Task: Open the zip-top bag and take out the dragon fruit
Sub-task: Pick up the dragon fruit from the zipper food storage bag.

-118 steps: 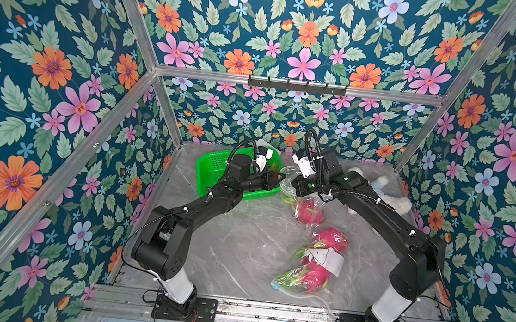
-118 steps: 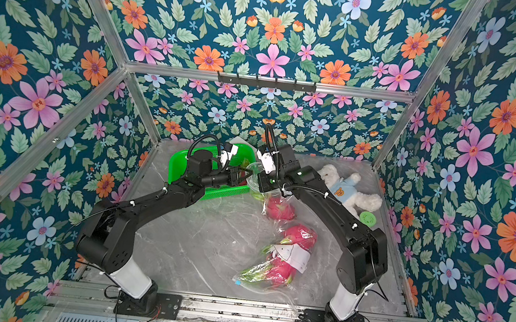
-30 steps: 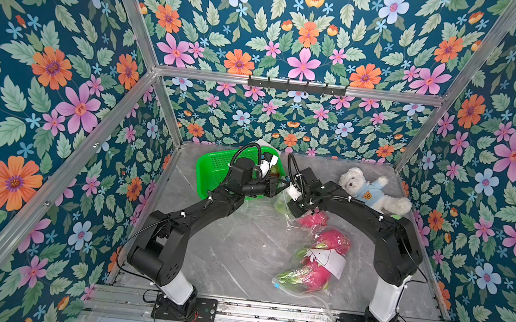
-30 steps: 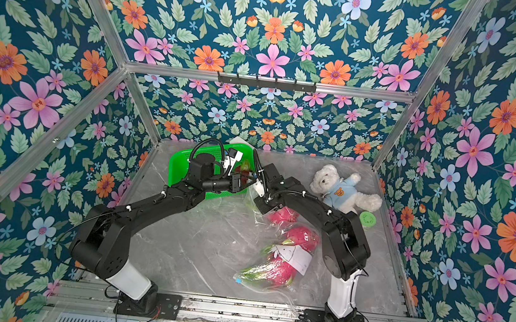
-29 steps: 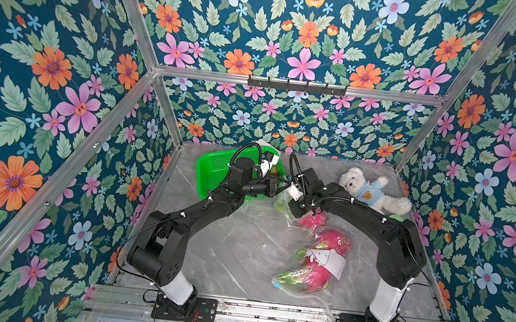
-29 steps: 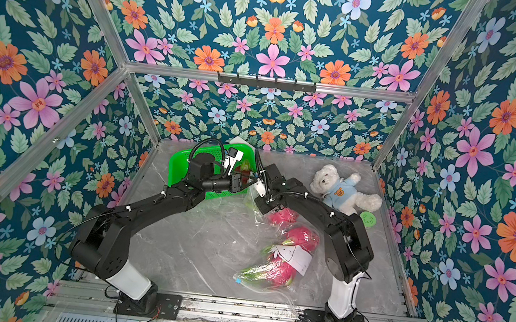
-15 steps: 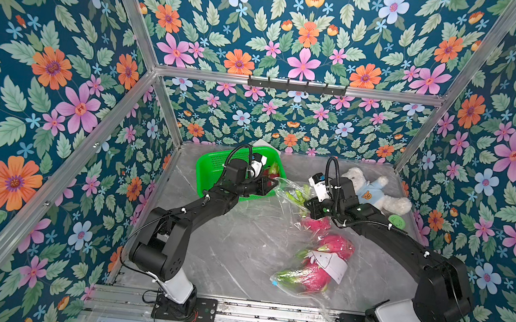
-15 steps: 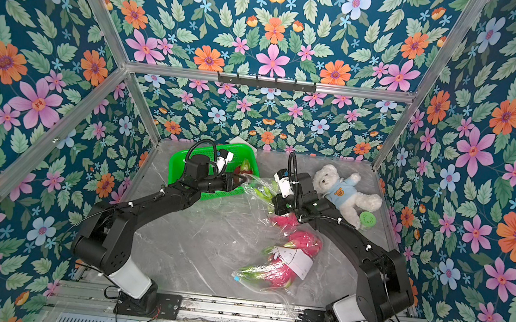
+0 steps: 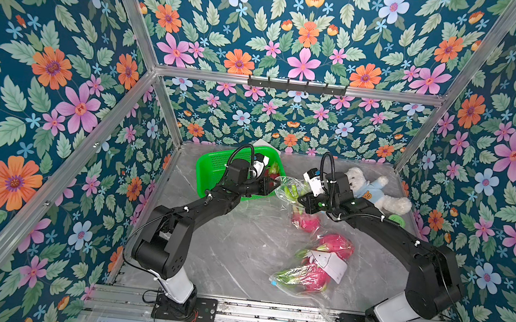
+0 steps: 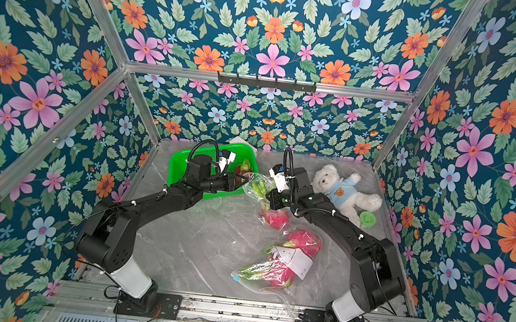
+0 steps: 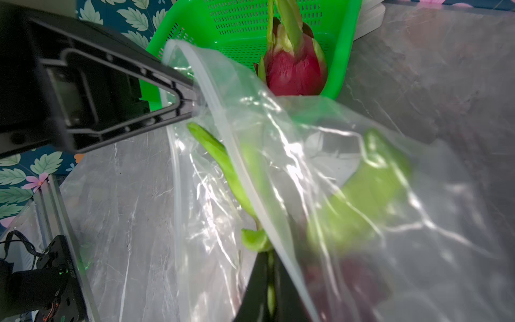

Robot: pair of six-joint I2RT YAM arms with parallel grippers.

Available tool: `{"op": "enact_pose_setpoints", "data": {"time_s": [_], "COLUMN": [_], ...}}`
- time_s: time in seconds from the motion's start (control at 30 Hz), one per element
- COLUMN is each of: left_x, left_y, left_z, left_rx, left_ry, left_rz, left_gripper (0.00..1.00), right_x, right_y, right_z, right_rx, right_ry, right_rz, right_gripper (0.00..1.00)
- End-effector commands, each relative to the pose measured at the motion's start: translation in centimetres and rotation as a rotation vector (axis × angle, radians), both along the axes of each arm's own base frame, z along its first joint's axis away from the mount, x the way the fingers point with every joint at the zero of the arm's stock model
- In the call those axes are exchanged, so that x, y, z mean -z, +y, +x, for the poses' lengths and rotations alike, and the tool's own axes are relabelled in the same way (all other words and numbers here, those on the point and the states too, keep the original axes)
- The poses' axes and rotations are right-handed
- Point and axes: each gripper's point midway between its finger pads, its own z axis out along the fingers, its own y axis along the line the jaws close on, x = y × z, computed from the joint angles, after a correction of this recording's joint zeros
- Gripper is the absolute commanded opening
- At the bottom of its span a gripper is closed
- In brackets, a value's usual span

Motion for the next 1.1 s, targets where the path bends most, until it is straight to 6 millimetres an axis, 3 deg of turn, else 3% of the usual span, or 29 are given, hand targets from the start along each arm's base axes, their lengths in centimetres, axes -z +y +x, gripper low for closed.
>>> {"op": "enact_pose_setpoints", "data": {"time_s": [0.0, 0.2, 0.43, 0.67, 0.8, 1.07], "left_x": [-2.3, -1.5, 1.8, 2.6, 2.3, 0.8], "left_y": [-0.8, -1.2, -2.1, -2.3, -2.5, -3.5], "left_z": [-0.2, 1.6, 3.7, 2.4, 1.1, -0.6], "left_rx": [0.028, 0.008, 0.018, 0.061, 0.081, 0.126], "left_ry": [-0.054, -0.057, 0.008, 0.048, 0.051, 0.031], "left_rz": [-0.046, -0.016, 0.054, 0.043, 0.033, 0.014], "left_gripper": [0.00, 0.00, 0.00, 0.00, 0.00, 0.00], "right_x": [0.5, -0.7, -4.9, -6.9, -7.6, -11.3], "right_y": [0.8, 2.6, 1.1, -1.7, -2.2, -0.6], "right_z": [-0.6, -3.5, -4.3, -1.8, 0.1, 2.1], "right_rx": [-0.061, -0.197, -0.150, 0.034, 0.119, 0.140], "right_ry": [0.007, -0.037, -0.239, -0.401, -0.428, -0.484], "right_rz": [-0.044, -0.057, -0.003, -0.045, -0.025, 0.086], "right_gripper": [0.00, 0.00, 0.00, 0.00, 0.00, 0.00]}}
